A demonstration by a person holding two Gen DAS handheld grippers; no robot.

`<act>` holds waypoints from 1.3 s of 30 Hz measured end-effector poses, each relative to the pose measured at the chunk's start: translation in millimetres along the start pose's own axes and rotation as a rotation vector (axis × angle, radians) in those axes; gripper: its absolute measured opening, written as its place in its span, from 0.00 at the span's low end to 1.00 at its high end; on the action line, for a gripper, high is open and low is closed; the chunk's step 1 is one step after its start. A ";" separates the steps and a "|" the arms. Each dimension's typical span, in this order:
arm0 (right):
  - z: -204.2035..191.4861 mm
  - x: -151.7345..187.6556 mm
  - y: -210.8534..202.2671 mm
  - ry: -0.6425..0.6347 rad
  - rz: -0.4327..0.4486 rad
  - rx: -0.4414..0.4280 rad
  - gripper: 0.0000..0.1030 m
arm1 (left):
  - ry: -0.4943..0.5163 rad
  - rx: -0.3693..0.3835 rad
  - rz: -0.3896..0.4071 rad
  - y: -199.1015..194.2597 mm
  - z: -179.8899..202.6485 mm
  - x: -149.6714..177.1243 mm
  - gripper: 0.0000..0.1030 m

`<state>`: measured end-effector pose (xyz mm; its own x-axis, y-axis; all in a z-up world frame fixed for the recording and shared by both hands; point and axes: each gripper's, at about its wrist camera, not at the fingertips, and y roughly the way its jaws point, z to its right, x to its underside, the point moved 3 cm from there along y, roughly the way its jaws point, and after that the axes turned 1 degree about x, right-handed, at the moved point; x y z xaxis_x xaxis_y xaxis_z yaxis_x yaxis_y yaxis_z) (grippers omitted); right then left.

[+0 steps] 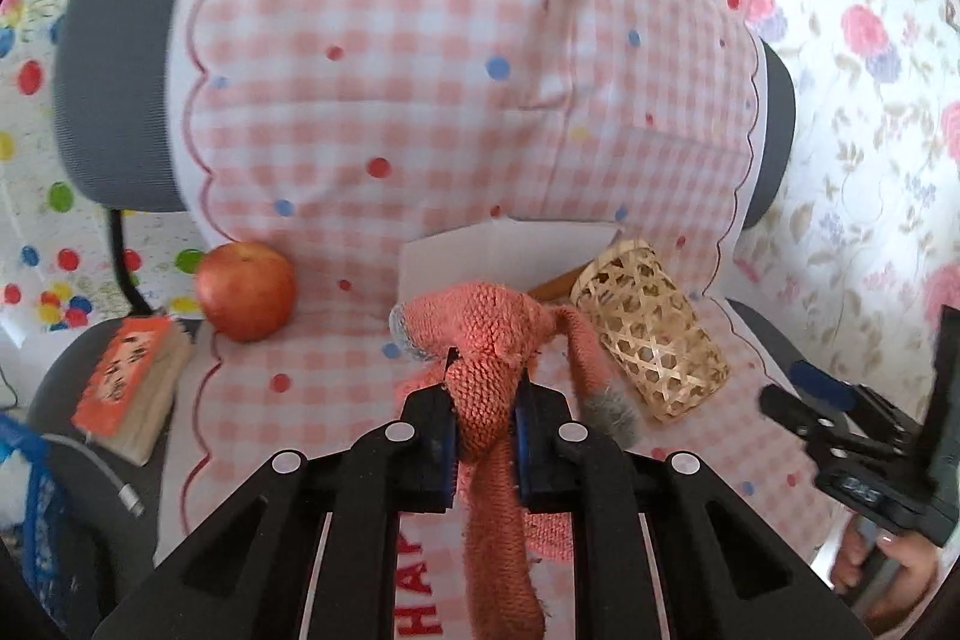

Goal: Collect trash
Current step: 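Grasp the orange knitted toy with the left gripper while the right gripper grasps the bamboo tube, then carry the toy and bamboo tube over the bin and open both grippers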

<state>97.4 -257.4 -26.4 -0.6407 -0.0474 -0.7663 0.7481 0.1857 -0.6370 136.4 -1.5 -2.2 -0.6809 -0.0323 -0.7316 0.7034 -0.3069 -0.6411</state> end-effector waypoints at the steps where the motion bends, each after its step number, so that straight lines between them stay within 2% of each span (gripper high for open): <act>1: -1.7 -1.3 3.1 -0.001 -0.004 -0.002 0.71 | -0.008 -0.008 -0.003 -3.1 -2.2 1.4 0.14; 5: -7.0 -9.8 25.3 -0.004 -0.034 -0.017 0.75 | -0.026 -0.006 -0.009 -6.2 -6.3 5.7 0.15; 18: -6.0 -39.0 110.3 -0.053 -0.157 0.016 0.79 | 0.025 -0.026 -0.021 9.8 -1.1 9.7 0.15; 20: -7.3 -40.5 116.3 -0.060 -0.168 0.022 0.79 | 0.024 -0.030 -0.022 9.6 -1.5 10.3 0.15; 22: -10.4 -39.7 115.8 -0.069 -0.166 0.020 0.72 | 0.028 -0.031 -0.023 8.5 -1.4 11.9 0.15; 26: -13.7 -34.0 99.3 -0.088 -0.132 0.037 0.69 | 0.029 -0.028 -0.020 2.6 0.0 15.4 0.15; 34: -4.0 -12.5 11.1 -0.043 -0.017 -0.002 0.67 | 0.056 0.014 0.019 -28.2 15.4 25.5 0.15; 39: -4.2 12.9 -37.3 -0.003 0.024 -0.024 0.68 | 0.081 0.081 0.036 -47.8 38.7 41.4 0.15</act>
<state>60.5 -260.8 -12.2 -0.6220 -0.0455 -0.7817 0.7591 0.2102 -0.6162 66.8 -25.0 7.2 -0.6346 0.0313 -0.7722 0.7061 -0.3829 -0.5957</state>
